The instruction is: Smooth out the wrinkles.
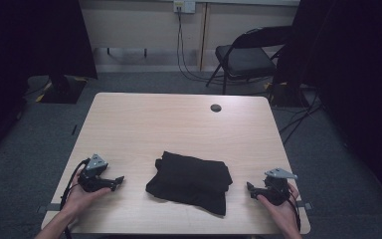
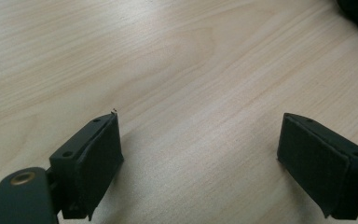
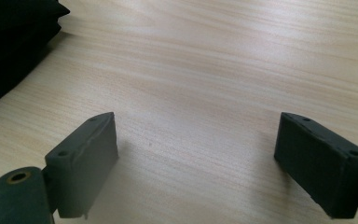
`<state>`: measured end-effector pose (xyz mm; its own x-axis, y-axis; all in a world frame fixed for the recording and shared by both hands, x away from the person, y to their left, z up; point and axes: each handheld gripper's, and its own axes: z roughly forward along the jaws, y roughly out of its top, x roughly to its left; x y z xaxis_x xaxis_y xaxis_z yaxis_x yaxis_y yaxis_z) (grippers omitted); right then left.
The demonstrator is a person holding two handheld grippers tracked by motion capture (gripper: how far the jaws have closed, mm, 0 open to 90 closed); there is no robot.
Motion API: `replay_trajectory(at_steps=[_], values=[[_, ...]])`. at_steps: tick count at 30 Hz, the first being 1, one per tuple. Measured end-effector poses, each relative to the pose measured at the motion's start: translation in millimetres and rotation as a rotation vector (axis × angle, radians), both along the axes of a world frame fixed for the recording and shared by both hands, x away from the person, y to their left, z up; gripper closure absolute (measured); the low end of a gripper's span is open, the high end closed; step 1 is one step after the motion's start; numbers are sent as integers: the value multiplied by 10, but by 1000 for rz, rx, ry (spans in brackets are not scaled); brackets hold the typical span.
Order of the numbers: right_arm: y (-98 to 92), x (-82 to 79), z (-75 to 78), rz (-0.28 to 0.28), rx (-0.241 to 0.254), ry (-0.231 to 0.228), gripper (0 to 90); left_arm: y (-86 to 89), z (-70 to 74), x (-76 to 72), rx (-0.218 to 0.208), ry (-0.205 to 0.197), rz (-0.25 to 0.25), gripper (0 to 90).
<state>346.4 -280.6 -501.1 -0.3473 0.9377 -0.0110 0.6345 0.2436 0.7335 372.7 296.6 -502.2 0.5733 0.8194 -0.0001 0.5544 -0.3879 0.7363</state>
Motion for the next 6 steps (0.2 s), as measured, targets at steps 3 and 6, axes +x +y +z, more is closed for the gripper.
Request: replay_trajectory(at_steps=[3, 6], values=[[15, -15, -1, -22, 0, 0, 121, 0, 1, 0, 1, 1, 1, 130], [23, -21, -1, -31, -1, -1, 121, -1, 1, 0, 1, 1, 2, 128]])
